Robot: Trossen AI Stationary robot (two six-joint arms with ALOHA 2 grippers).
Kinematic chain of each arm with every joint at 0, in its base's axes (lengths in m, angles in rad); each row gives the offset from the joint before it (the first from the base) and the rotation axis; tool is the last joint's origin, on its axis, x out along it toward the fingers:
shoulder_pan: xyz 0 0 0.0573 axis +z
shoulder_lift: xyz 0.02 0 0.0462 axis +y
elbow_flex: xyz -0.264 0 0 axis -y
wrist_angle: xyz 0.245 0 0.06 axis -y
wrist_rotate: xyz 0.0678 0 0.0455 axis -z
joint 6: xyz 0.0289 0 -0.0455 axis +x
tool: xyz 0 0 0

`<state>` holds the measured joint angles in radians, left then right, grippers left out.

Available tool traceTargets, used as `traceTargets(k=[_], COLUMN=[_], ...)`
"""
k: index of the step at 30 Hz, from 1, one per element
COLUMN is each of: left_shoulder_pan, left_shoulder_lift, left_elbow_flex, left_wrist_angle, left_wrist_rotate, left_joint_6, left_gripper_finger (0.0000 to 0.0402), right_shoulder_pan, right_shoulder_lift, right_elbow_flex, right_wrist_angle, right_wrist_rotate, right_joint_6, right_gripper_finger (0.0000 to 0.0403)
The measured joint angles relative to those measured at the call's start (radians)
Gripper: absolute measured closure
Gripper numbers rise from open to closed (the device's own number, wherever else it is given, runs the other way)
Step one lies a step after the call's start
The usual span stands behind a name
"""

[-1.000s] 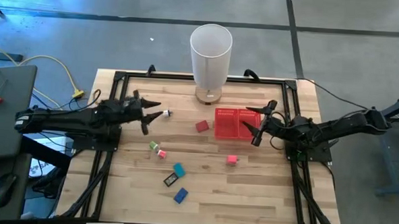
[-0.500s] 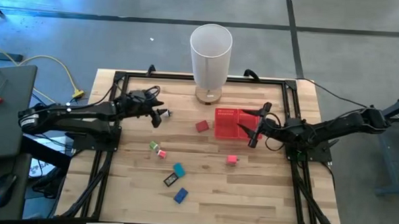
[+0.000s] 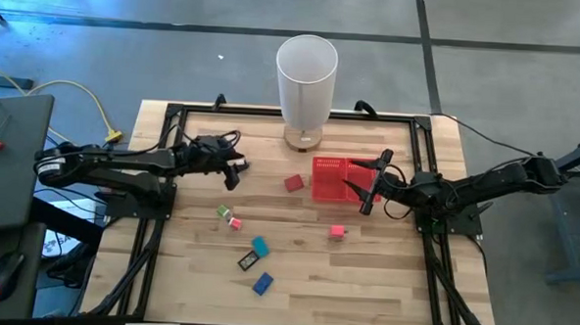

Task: Pick & Place Office items
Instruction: Put the white charger adapter into the right red bin

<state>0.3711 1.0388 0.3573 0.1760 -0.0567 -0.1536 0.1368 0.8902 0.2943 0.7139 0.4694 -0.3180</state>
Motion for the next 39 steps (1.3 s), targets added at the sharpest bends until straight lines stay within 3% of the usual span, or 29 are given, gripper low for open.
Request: traceTargets(k=[11,22,25,32,39], left_shoulder_pan=[-0.081,-0.115,-0.115,-0.115,-0.108], left_shoulder_lift=[-0.001,-0.001,-0.001,-0.001,-0.001], left_elbow_flex=[0.0,0.0,0.0,0.0,0.0], left_wrist_angle=[0.05,0.049,0.04,0.015,-0.049], left_wrist_rotate=[0.06,0.06,0.059,0.043,-0.222], left_joint_6=[0.153,0.148,0.138,0.133,0.12], left_gripper_finger=[0.0219,0.0216,0.0193,0.0089,0.0039], right_shoulder_pan=[0.0,0.0,0.0,0.0,0.0], right_shoulder_lift=[0.0,0.0,0.0,0.0,0.0], right_elbow_flex=[0.0,0.0,0.0,0.0,0.0], right_wrist_angle=[-0.006,-0.006,-0.007,-0.007,-0.007], right_wrist_rotate=[0.0,0.0,0.0,0.0,0.0], right_joint_6=[0.011,0.011,0.011,0.012,0.067], right_gripper_finger=[0.0162,0.0162,0.0162,0.0162,0.0162])
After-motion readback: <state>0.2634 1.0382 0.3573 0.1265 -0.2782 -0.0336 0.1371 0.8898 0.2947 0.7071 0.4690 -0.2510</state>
